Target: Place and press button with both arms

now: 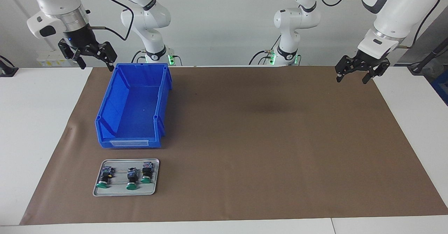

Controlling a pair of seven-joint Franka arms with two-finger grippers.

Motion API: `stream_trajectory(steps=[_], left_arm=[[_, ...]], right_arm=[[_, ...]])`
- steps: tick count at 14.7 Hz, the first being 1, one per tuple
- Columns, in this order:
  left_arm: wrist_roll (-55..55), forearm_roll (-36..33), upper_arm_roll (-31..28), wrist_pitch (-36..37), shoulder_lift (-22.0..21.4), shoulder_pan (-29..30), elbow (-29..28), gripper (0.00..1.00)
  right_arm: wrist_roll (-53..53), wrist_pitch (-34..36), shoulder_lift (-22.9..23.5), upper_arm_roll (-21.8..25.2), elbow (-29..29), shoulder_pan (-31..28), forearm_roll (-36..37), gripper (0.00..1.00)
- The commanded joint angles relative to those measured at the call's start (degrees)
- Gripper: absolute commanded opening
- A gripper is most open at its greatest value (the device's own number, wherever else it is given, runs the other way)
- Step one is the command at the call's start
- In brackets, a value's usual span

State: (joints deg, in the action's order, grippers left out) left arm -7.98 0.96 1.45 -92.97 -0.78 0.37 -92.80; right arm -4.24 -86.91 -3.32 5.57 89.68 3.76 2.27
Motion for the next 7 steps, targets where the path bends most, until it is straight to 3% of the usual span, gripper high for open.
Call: stream_trajectory(steps=[1,7], left_arm=[[-0.6,-1.1,0.5,-1.0,-1.9,0.7,-2.4,1.00],[-0.6,-1.1,0.5,-1.0,-1.9,0.7,-2.4,1.00]], right_arm=[[-0.2,-0.3,-1.4,-0.2,1.7,-0.2,0.4,1.00],[-0.5,-0.6,-1.5,-0.2,1.9,-0.1,0.3,1.00]])
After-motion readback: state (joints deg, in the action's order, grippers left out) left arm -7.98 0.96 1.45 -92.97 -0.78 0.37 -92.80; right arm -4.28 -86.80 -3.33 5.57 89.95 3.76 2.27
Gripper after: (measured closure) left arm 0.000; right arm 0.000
